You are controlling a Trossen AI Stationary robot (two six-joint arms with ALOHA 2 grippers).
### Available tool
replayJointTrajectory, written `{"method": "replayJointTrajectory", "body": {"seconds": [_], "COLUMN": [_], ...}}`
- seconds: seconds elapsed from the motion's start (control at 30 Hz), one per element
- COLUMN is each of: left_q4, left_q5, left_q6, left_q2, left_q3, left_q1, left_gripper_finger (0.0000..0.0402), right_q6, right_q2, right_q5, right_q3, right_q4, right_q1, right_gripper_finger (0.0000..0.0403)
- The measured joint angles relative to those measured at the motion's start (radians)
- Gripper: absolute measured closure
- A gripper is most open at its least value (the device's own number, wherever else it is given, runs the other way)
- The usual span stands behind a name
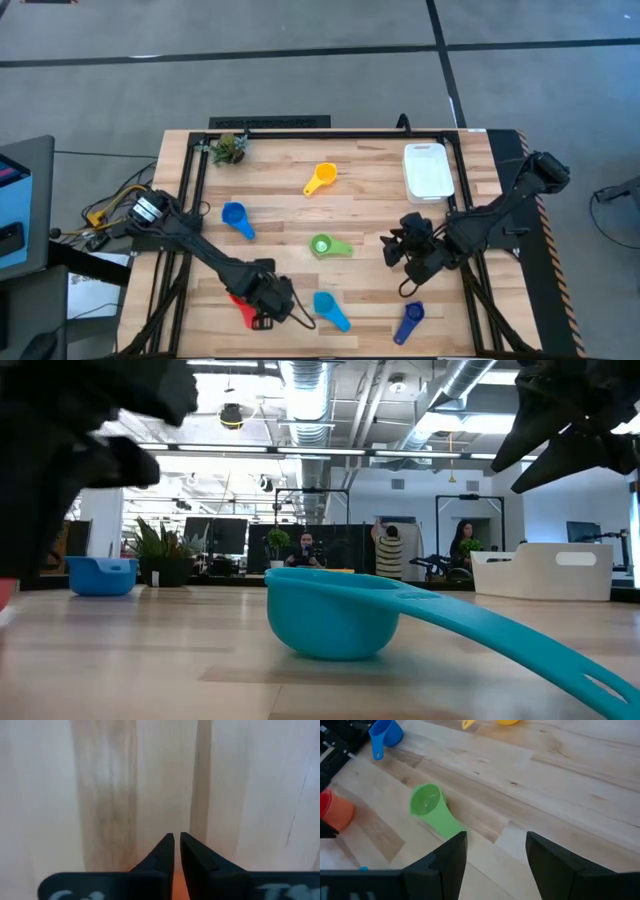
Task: Nest measuring cups in basket
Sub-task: Stack the red measuring cup on top of the orange measuring cup, then stack the yellow measuring cup on top of the red measuring cup
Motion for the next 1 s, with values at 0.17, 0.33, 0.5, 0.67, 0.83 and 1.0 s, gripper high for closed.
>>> {"method": "replayJointTrajectory", "body": {"seconds": [0.17,0.33,0.5,0.67,0.83,1.0], "left_q4": [-0.021,-0.126,-0.231,-0.135,0.198,0.654], "left_q5": [-0.168,-0.378,-0.546,-0.644,-0.725,-0.505], "left_q6": [0.017,-0.029,-0.109,-0.191,-0.105,0.171], "left_q2": [-0.032,-0.138,-0.296,-0.487,-0.624,-0.633], "left_q3": [0.020,0.020,-0.017,-0.203,-0.428,-0.523], "left_q1": [0.006,0.015,0.015,0.038,0.134,0.401], "left_gripper_finger": [0.0385,0.0385,0.0385,0.0385,0.0385,0.0379], "right_q6": [-0.003,-0.003,-0.003,-0.006,-0.003,-0.002], "right_q2": [0.000,0.000,0.000,0.000,0.047,0.109], "right_q5": [-0.003,-0.014,-0.012,-0.007,-0.005,-0.062], "right_q3": [0.000,0.000,0.000,0.000,0.000,-0.001], "right_q4": [0.000,0.000,-0.002,-0.004,0.011,0.047], "right_q1": [-0.028,-0.030,-0.029,-0.030,-0.046,-0.078], "right_gripper_finger": [0.0178,0.0178,0.0178,0.0178,0.0178,0.0178]}}
